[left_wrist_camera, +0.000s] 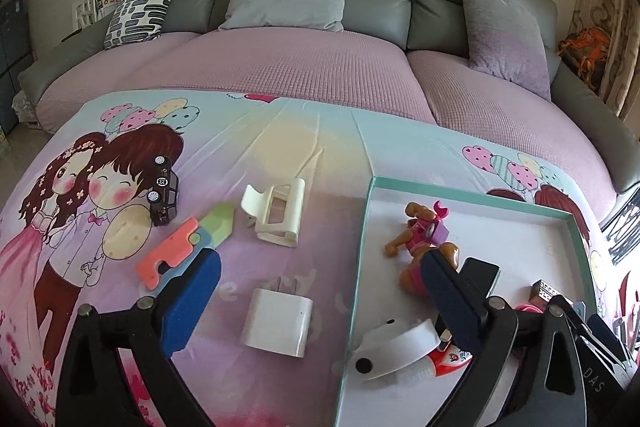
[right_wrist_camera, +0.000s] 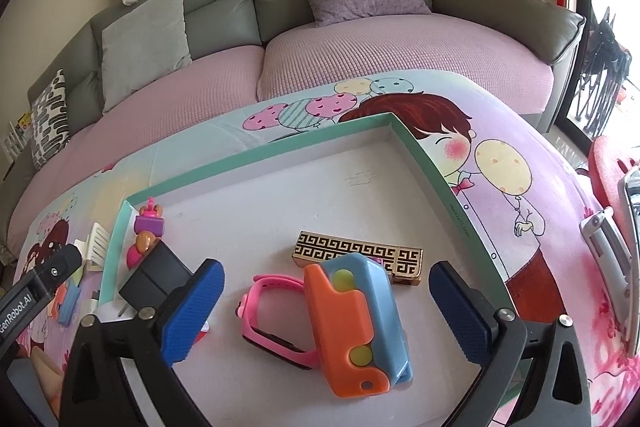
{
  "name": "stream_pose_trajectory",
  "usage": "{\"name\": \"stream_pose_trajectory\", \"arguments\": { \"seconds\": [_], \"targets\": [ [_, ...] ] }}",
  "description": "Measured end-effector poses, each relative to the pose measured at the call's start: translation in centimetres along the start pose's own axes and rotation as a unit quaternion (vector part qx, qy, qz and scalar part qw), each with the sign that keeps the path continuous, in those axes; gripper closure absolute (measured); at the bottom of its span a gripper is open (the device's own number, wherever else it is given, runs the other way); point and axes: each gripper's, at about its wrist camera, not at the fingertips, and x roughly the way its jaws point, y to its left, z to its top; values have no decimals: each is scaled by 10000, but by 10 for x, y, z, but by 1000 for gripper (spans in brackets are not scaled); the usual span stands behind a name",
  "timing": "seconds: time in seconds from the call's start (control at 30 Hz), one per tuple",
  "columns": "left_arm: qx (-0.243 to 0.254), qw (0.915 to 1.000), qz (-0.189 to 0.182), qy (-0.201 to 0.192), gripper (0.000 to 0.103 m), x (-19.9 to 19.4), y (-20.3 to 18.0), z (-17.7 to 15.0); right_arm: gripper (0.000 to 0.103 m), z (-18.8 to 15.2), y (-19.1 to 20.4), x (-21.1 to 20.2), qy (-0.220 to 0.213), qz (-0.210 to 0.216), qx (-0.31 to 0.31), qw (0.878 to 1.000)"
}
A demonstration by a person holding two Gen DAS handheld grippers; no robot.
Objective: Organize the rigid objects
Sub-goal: 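Move the left tool toward the orange-blue folding toy while the right tool approaches the white charger cube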
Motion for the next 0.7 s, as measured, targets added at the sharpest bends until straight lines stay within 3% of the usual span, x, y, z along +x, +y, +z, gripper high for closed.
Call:
{"name": "stream_pose_trajectory", "arguments": {
  "seconds": [0.33,0.7],
  "targets": [
    [55,9997,247,-42,3,-6,11,4,0,5,10,-12,-178,246,45,9995],
    [-230,9972,703,-124,3,-18,60,14,0,-1,70,-21,-209,838,-476,9951]
  ]
}}
